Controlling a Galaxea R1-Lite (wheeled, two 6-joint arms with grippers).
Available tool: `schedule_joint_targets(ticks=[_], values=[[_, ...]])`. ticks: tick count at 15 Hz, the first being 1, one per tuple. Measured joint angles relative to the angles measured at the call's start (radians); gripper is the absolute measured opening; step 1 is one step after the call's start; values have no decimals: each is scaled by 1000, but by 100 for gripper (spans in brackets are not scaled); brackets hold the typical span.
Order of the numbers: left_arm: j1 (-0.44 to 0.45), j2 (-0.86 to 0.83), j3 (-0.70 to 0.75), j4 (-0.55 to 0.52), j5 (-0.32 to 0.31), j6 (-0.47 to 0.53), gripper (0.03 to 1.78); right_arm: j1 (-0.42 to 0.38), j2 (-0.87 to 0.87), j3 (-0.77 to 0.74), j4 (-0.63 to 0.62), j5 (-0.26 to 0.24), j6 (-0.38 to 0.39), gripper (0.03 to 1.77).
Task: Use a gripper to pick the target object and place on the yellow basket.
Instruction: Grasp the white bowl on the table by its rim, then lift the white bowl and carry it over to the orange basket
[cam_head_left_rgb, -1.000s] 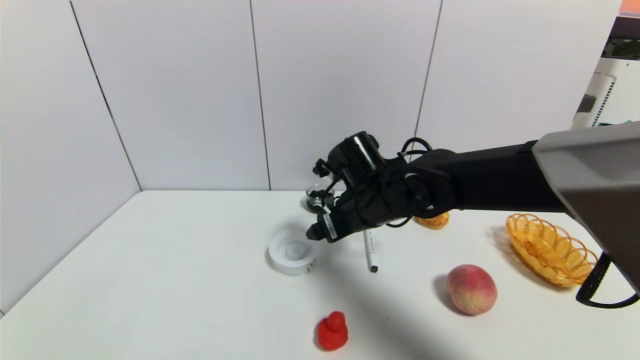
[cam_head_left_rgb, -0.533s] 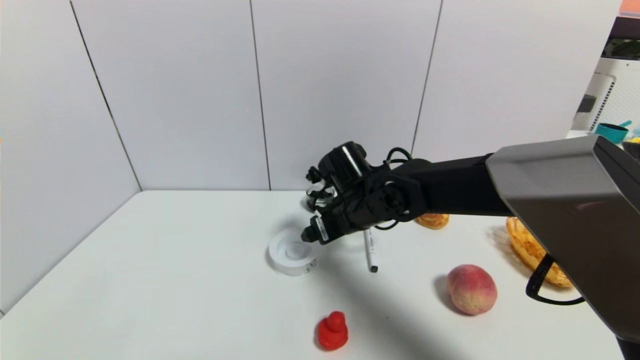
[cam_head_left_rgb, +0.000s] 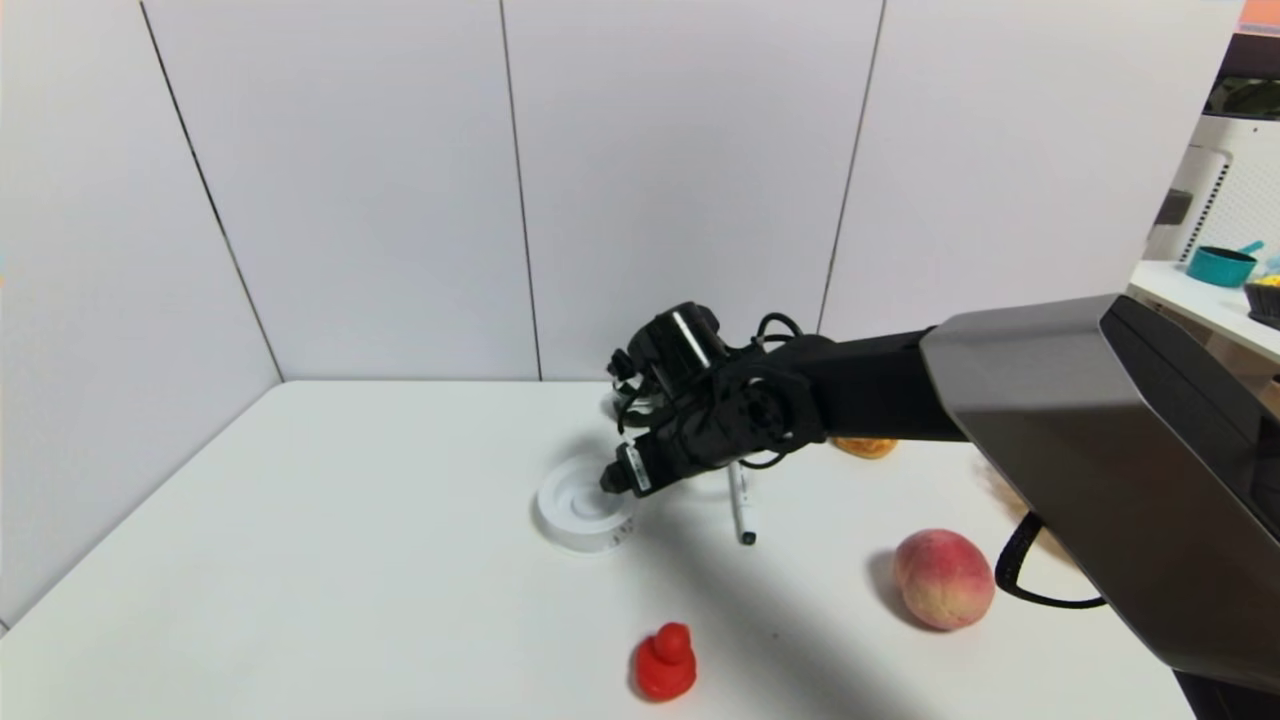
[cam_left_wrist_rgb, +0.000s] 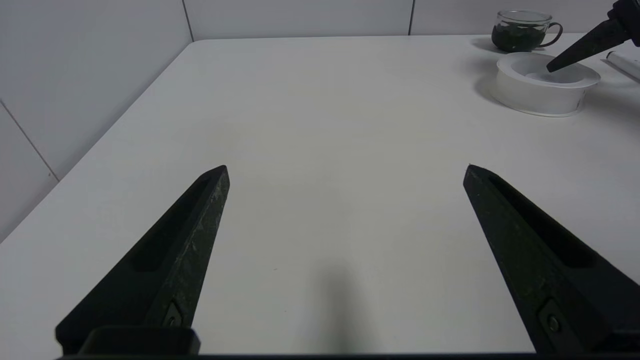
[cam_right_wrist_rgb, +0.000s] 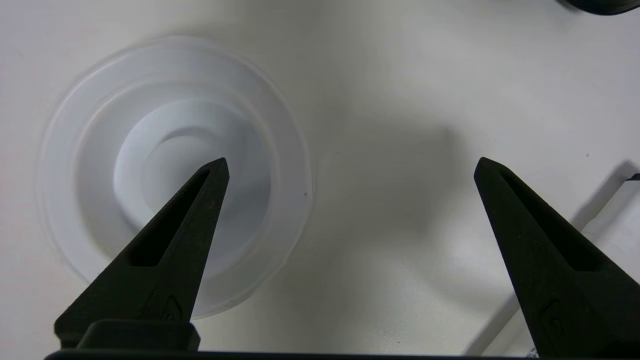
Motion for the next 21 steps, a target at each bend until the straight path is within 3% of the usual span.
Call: schedule_joint_targets(ticks=[4,8,16,17,21], values=[[0,0,0,0,0,0,169,0,15,0,-1,-42,-1,169],[0,0,0,0,0,1,169,-1,24,-1,-2,-45,-1,169],[0,0,0,0,0,0,169,3,19,1,8,-40,0,66],[0,0,0,0,0,0,169,4,19,3,8,-40,1,11],[0,0,0,0,0,1,169,4,6,8,13,-40,4,11]])
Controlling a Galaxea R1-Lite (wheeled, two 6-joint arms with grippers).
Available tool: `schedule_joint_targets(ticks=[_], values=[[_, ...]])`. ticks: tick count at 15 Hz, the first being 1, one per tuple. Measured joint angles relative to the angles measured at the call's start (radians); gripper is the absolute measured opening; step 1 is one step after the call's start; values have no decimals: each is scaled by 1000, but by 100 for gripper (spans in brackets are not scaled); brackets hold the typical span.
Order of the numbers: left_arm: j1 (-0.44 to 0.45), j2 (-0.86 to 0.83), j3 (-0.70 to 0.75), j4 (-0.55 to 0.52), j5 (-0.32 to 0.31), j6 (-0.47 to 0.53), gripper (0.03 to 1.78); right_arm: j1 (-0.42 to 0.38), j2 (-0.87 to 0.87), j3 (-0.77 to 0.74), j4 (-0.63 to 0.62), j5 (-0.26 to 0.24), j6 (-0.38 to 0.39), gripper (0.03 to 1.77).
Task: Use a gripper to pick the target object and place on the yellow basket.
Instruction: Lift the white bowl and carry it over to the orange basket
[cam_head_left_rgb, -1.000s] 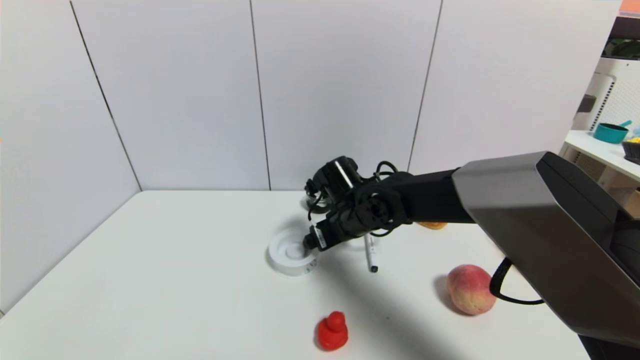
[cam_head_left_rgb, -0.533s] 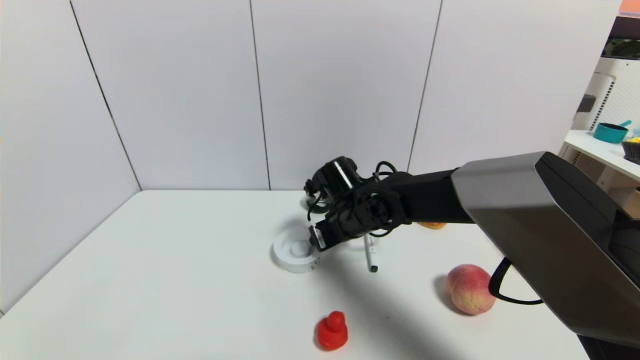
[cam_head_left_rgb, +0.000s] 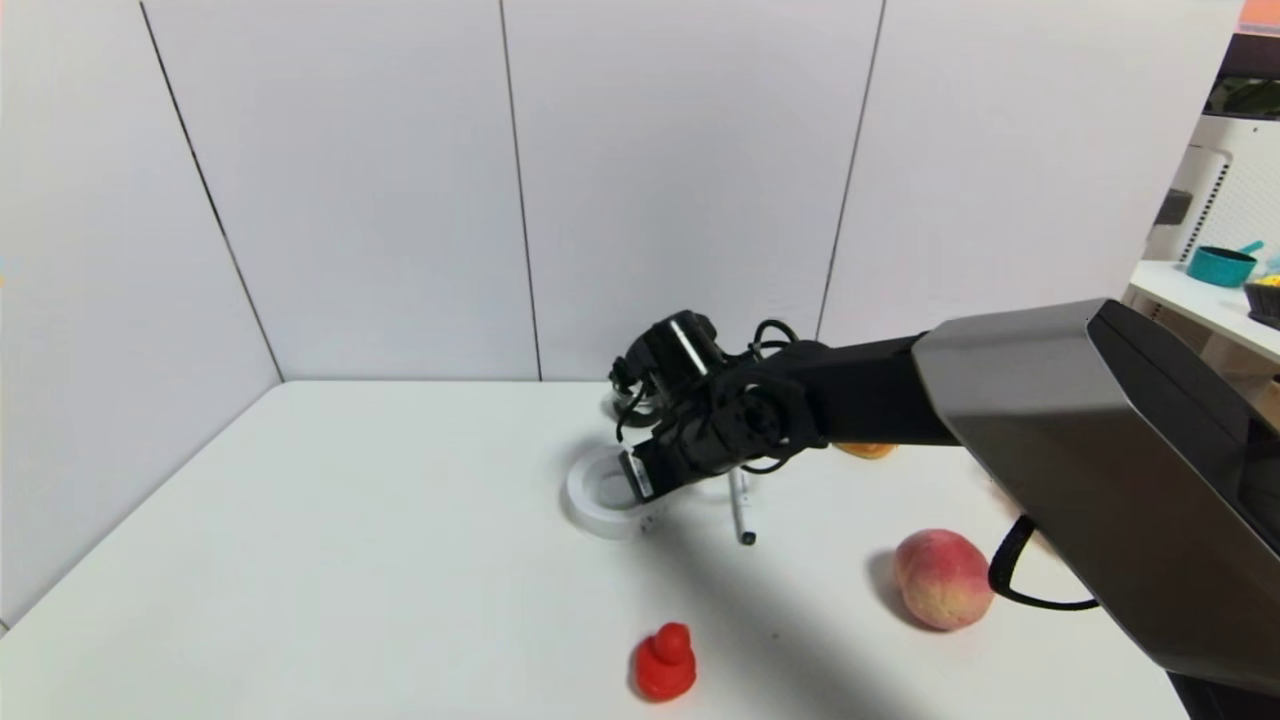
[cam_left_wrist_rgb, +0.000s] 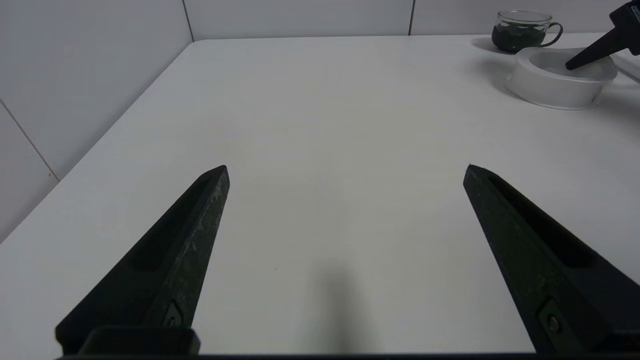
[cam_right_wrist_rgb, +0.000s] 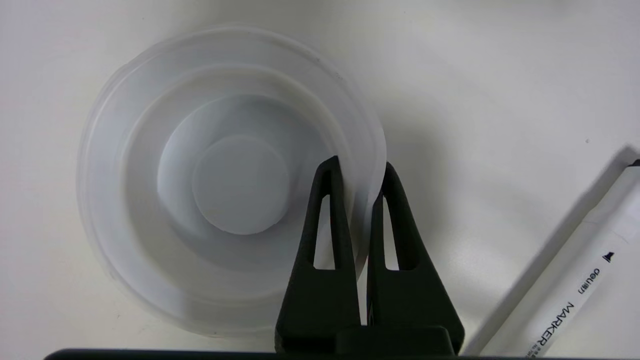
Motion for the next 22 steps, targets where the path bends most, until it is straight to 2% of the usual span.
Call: schedule_joint_targets(ticks=[5,10,12,15,18,22], values=[[0,0,0,0,0,0,169,-14,-74,1,31,-1,5,11],[0,0,0,0,0,0,169,-70,-262,0,92,2,4,11],[0,0,0,0,0,0,169,-156,-353,0,96,-1,-32,11],[0,0,0,0,0,0,169,-338,-461,13,97,3,-142,11],[0,0,0,0,0,0,169,-528,-530,46,96,4,-173,11],[0,0,0,0,0,0,169,-770,-570,188,93,12,-235,11]])
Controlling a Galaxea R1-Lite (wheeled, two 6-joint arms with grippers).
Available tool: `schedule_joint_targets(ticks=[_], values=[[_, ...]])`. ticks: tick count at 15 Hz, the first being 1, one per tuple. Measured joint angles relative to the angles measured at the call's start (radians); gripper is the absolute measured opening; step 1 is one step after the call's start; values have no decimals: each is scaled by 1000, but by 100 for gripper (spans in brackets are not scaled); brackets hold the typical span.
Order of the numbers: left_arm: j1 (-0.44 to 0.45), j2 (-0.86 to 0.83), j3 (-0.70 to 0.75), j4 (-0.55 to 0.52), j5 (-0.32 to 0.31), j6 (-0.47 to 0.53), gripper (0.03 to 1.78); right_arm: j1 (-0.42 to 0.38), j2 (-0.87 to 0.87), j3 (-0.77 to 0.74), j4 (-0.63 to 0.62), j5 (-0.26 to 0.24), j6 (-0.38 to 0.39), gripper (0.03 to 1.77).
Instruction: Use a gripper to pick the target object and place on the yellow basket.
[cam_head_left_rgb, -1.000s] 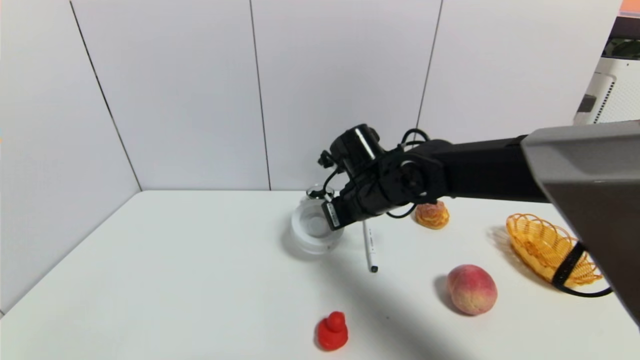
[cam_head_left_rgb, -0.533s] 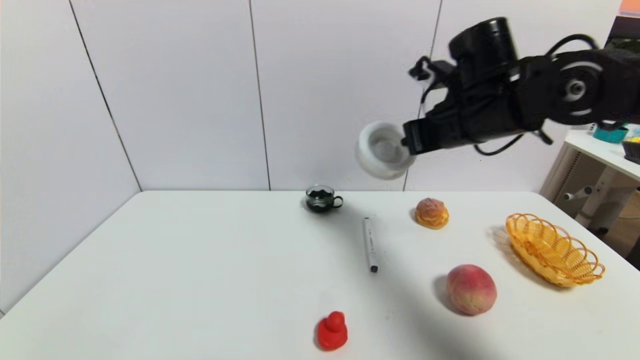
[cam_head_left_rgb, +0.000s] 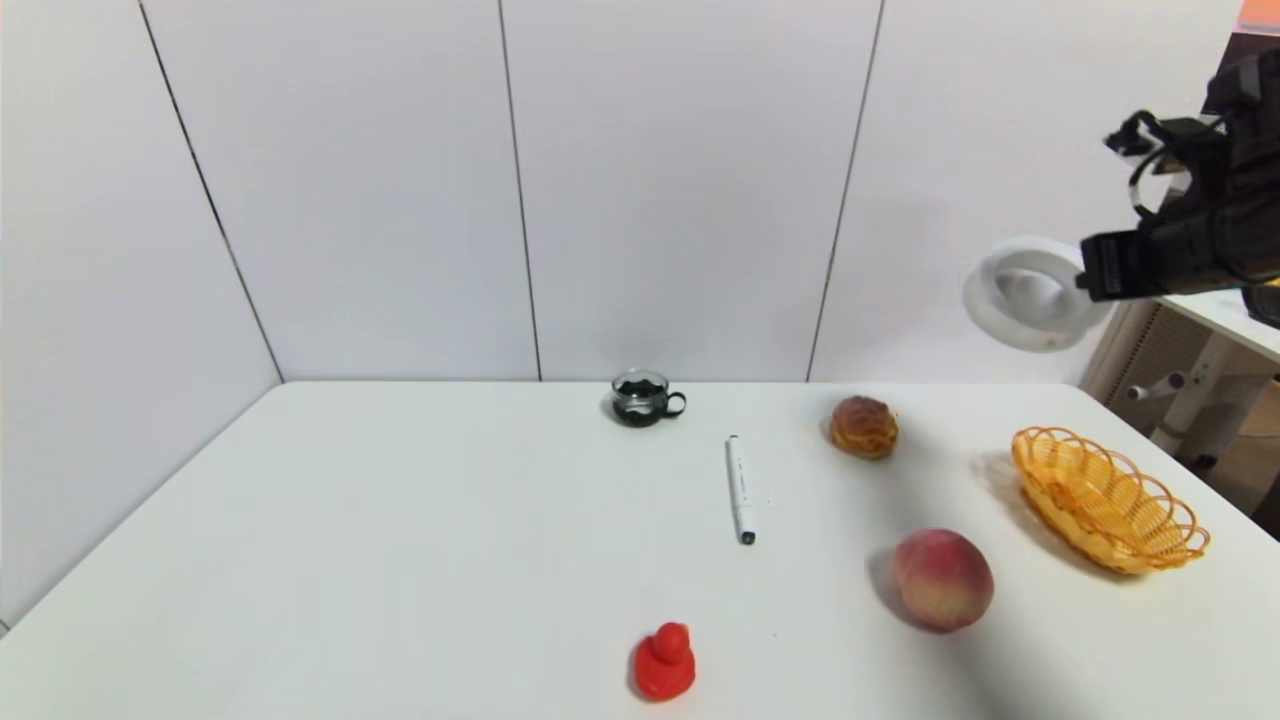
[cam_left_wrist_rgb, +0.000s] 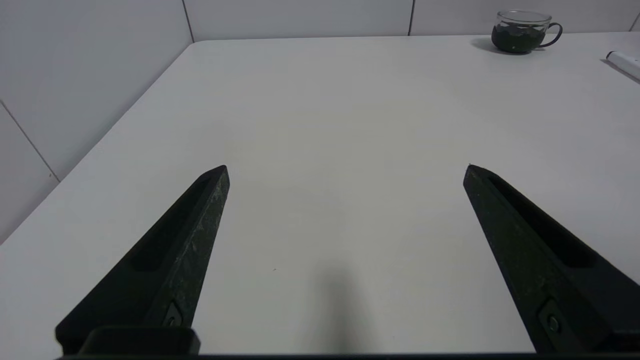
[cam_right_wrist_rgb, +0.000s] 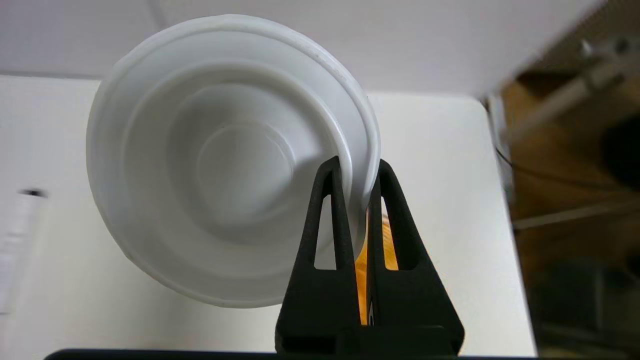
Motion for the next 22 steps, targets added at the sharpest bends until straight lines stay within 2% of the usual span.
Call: schedule_joint_targets(ticks=[2,5,9,15,19,22], values=[[0,0,0,0,0,0,169,-90,8,83,-7,5,-41,11],[0,0,0,0,0,0,169,-175,51,133,-8,3,-80,11],[0,0,0,0,0,0,169,-222,106,194,-1,-1,-91,11],[0,0,0,0,0,0,169,-226,123,256,1,7,-131,11],[0,0,0,0,0,0,169,-224,117,257,1,8,-135,73],[0,0,0,0,0,0,169,-222,95,254,0,10,-132,104]])
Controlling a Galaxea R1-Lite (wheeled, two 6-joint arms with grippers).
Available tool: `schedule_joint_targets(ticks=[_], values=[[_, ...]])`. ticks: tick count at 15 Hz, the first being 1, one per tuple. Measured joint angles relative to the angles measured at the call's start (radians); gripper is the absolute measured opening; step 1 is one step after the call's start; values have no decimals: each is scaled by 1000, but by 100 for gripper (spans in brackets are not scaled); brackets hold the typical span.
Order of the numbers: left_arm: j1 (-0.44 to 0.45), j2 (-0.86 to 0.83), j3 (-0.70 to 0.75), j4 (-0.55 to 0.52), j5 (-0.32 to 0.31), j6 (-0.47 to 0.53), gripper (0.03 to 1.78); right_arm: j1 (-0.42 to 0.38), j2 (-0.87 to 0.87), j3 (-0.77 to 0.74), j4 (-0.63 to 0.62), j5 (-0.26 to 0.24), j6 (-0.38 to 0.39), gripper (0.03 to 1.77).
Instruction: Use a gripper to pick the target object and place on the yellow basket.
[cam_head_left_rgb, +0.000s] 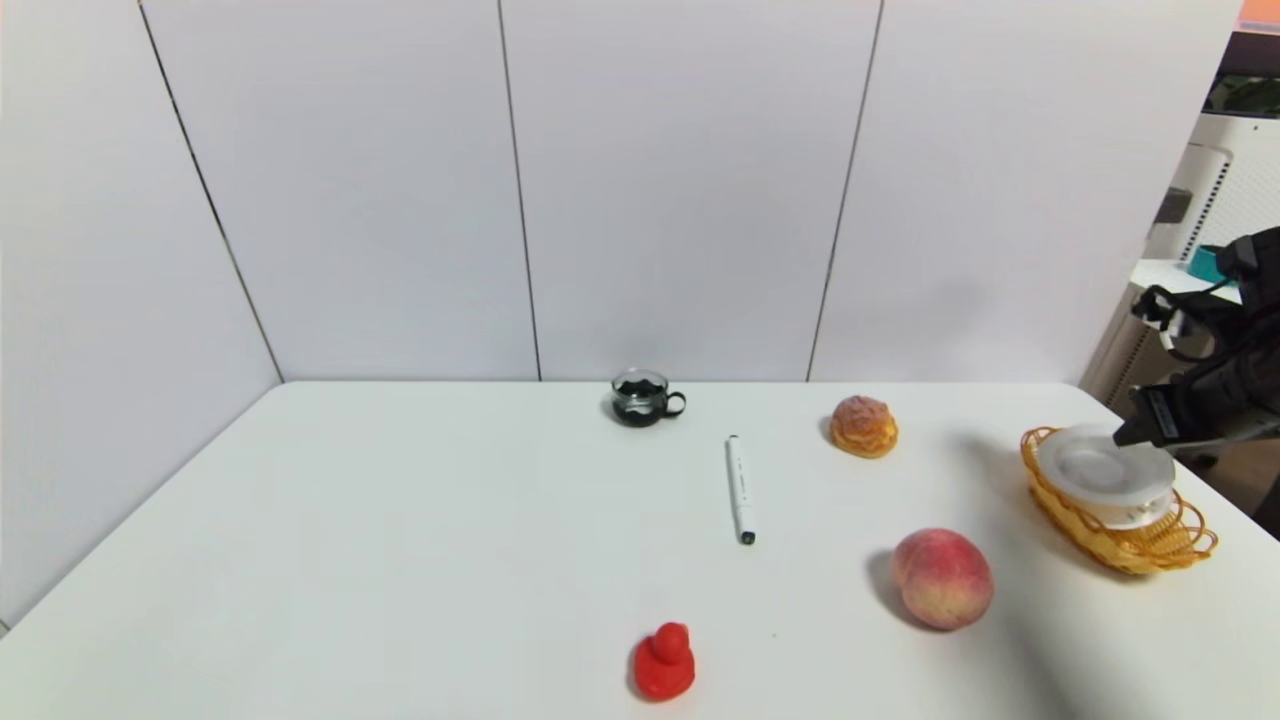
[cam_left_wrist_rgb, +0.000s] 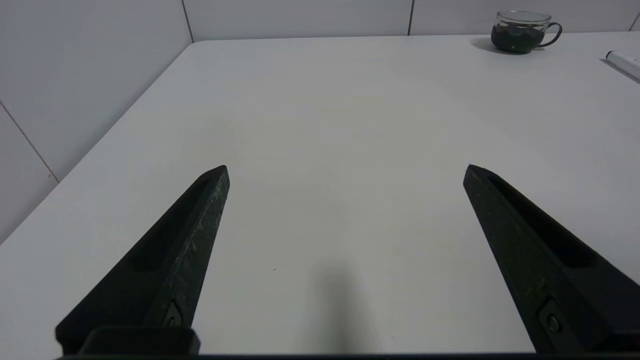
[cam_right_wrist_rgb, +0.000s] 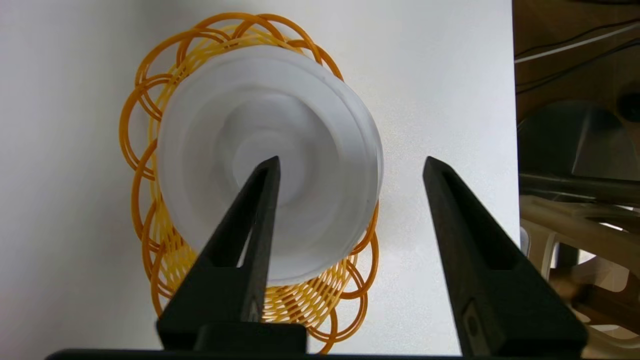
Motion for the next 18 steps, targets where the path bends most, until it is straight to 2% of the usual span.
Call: schedule_joint_targets(ticks=[2,4,5,9,10,11,13,16,18], values=[[0,0,0,0,0,0,169,1,-39,-16,0,15,3,120],[0,0,0,0,0,0,169,1,-107,-24,3,70,3,131],[0,0,0,0,0,0,169,2,-154,-25,3,115,2,136],[0,0,0,0,0,0,169,26,-400,-3,20,368,15,150],[0,0,0,0,0,0,169,50,-469,19,40,393,26,152],[0,0,0,0,0,0,169,82,-547,53,56,383,39,155],[0,0,0,0,0,0,169,155,-697,164,70,301,49,158],[0,0,0,0,0,0,169,243,-927,410,57,75,58,163],[0,0,0,0,0,0,169,272,-1072,606,2,-22,61,165]])
